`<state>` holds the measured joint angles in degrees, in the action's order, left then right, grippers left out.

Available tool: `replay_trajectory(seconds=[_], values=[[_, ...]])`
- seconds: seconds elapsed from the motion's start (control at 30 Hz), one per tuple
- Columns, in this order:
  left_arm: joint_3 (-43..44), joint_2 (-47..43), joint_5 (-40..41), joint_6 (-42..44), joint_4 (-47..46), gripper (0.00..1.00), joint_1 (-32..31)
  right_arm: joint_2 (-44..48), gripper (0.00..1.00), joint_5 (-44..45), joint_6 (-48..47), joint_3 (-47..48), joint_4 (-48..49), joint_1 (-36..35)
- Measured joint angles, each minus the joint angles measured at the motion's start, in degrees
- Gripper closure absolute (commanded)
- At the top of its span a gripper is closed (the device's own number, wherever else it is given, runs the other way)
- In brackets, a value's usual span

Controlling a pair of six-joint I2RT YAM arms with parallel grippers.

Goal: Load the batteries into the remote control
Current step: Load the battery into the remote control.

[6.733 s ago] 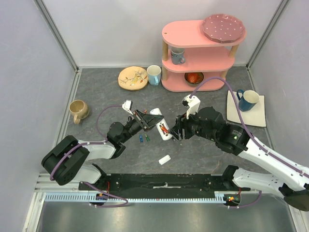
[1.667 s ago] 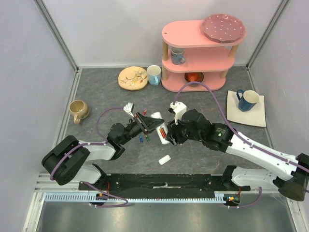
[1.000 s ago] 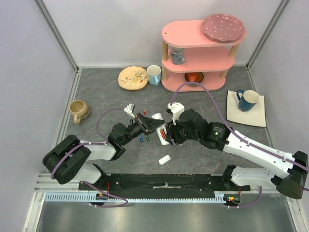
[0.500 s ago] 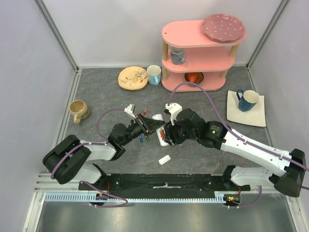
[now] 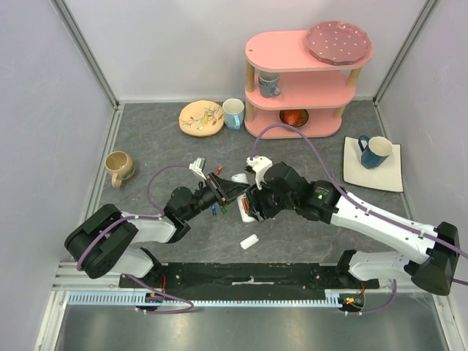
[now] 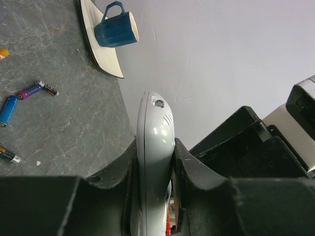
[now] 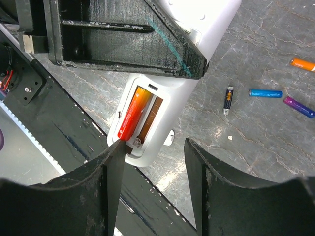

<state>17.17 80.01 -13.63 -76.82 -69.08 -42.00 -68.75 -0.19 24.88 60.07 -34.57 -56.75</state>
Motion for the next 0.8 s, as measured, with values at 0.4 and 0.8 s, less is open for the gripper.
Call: replay_trajectory(seconds=[0.4,0.8], values=[[-0.68,0.00,0.11,0.00,-0.20,0.98,-0.52,-0.15,0.36,-0.09,-0.11,0.39,-1.40,-0.02],[-0.74,0.00,0.31,0.00,-1.75,0.98,-1.01,0.50,0.34,-0.26,-0.94,1.18,-2.84,-0.02]])
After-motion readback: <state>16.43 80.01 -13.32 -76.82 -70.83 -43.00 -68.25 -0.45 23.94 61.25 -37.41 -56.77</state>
